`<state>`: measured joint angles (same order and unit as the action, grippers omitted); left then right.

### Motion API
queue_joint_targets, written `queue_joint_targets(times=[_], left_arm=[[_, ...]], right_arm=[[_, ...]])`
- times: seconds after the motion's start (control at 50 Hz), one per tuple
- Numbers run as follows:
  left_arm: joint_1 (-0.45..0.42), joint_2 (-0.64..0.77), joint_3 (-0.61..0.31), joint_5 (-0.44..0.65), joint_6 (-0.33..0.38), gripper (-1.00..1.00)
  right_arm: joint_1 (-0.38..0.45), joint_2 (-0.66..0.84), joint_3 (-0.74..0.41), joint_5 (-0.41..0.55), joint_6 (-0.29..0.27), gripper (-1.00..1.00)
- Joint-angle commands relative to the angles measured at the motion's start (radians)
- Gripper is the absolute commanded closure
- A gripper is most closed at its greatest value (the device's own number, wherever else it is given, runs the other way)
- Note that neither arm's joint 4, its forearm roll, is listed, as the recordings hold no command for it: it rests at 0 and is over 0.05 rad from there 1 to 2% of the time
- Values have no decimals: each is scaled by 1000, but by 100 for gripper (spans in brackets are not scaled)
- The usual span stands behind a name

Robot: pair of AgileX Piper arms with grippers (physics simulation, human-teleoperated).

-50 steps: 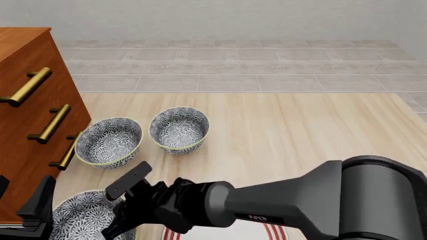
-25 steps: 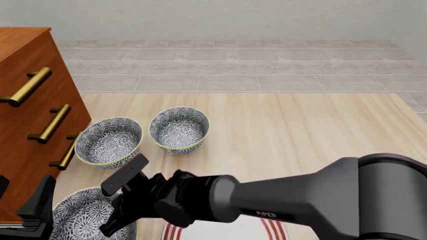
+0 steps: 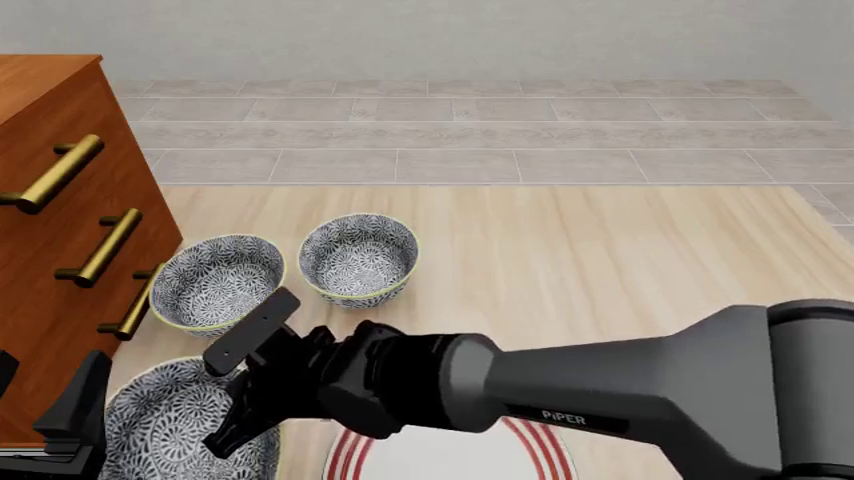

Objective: Put the bowl at the front on the plate.

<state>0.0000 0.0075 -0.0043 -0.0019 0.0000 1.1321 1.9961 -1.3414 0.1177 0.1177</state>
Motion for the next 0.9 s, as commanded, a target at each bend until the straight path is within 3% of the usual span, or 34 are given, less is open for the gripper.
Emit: queue_joint_targets(times=[0.02, 0.9], left_arm=[[0, 0, 0, 0, 0, -100], [0, 0, 0, 0, 0, -100]], right_arm=[[-8, -33, -1, 12, -3, 100], [-105, -144, 126, -10, -11, 100]])
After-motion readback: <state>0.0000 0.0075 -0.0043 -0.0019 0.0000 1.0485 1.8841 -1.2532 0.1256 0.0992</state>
